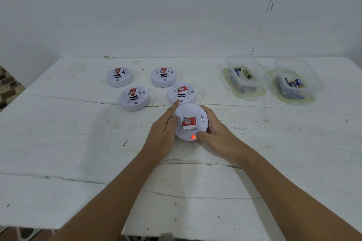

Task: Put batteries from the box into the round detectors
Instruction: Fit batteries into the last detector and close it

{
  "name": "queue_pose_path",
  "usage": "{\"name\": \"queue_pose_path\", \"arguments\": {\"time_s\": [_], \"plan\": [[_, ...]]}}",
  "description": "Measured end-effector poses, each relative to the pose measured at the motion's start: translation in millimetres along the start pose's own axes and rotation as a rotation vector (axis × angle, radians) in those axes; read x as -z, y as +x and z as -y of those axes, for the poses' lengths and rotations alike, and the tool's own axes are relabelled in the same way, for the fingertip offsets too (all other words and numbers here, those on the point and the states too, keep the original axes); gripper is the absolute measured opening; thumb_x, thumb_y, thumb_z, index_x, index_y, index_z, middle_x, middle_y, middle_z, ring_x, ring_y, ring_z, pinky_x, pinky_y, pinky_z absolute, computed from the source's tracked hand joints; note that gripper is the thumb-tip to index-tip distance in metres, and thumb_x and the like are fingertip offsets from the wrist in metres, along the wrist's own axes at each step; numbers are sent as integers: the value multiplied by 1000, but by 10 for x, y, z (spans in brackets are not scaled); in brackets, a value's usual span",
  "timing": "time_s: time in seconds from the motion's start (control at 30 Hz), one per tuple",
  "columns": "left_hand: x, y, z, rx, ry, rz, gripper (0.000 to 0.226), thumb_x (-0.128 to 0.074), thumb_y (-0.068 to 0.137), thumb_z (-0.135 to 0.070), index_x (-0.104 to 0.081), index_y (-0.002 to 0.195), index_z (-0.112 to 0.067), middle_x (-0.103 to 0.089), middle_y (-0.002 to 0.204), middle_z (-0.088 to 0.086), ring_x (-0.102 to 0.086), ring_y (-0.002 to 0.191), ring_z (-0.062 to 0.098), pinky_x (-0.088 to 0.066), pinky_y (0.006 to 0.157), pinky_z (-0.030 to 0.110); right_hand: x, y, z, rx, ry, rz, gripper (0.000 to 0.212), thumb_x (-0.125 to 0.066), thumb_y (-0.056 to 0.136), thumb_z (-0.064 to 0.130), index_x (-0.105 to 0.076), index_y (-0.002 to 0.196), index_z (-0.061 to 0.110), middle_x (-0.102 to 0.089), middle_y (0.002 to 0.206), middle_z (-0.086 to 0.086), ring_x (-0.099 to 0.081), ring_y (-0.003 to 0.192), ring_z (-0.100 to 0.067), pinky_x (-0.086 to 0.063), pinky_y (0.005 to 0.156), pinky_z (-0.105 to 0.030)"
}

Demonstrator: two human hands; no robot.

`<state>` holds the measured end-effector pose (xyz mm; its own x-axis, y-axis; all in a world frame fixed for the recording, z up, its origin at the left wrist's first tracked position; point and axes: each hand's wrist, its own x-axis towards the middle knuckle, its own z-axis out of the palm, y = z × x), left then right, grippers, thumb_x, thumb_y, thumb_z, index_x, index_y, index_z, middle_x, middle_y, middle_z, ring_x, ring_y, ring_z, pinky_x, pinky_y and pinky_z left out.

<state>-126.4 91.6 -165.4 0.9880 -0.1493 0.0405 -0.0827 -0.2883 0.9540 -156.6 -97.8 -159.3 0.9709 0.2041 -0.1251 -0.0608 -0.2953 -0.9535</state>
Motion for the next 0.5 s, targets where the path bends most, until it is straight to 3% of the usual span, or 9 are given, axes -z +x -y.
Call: {"name": "queue_pose_path", "arguments": {"time_s": [0.3,0.4,0.5], "plan": [[-10,-15,-21,-34,9,26,46,-35,112,-13,-43,156,-23,-51,146,-14,-48,115,-28,-40,87,-1,1,0,9,-6,49,-5,75,-63,84,23,-34,150,45,-58,138,17,-57,129,-10,-50,110,-45],[-10,4,41,-105,67,-28,48,-39,112,-18,-38,158,-28,-54,136,-12,-50,120,-14,-41,94,4,-6,-7,3,-16,96,-31,71,-62,86,21,-37,147,47,-60,134,19,-58,128,-11,-50,110,-50],[15,-25,49,-172,125,-46,56,-49,108,-29,-30,160,-32,-49,134,-5,-51,126,3,-51,101,23,-17,-2,-17,-12,146,-67,65,-61,88,19,-43,142,51,-63,131,14,-61,125,-24,-51,105,-60]]}}
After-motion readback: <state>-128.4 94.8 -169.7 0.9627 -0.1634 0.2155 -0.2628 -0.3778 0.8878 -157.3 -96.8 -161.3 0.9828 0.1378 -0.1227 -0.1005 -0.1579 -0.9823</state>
